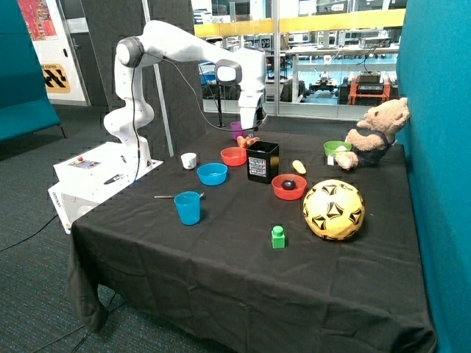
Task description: Throw away the rubbish paper
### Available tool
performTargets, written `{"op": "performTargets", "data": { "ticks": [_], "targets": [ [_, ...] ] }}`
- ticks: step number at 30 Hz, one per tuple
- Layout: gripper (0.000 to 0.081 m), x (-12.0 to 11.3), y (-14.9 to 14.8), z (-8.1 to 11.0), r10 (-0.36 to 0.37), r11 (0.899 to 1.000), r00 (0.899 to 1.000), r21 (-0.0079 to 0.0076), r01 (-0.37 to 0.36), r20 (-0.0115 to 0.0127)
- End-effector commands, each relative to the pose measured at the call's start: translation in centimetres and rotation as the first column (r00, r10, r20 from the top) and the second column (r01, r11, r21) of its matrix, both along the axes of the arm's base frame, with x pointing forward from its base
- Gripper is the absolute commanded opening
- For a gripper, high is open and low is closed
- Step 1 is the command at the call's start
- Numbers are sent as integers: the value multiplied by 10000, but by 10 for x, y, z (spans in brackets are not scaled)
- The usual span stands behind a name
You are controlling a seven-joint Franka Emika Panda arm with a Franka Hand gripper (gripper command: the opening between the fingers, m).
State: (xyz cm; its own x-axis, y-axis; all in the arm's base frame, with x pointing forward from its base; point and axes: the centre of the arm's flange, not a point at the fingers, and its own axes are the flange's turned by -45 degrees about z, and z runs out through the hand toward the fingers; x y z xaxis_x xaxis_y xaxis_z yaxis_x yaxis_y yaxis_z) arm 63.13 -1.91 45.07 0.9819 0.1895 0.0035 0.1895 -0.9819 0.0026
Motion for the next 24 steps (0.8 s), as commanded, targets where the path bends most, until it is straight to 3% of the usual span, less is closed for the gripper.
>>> {"op": "performTargets", "data": {
  "ticks": [1,4,7,24],
  "targets": [
    [729,-10,4,9,248,9997,9997,19,-248,-39],
    [760,-12,4,9,307,9995,9995,19,-307,-39],
    [729,-12,3,8,302,9995,9995,19,-302,-39],
    [731,-2,7,2,546,9985,9985,19,-546,-39]
  ]
}}
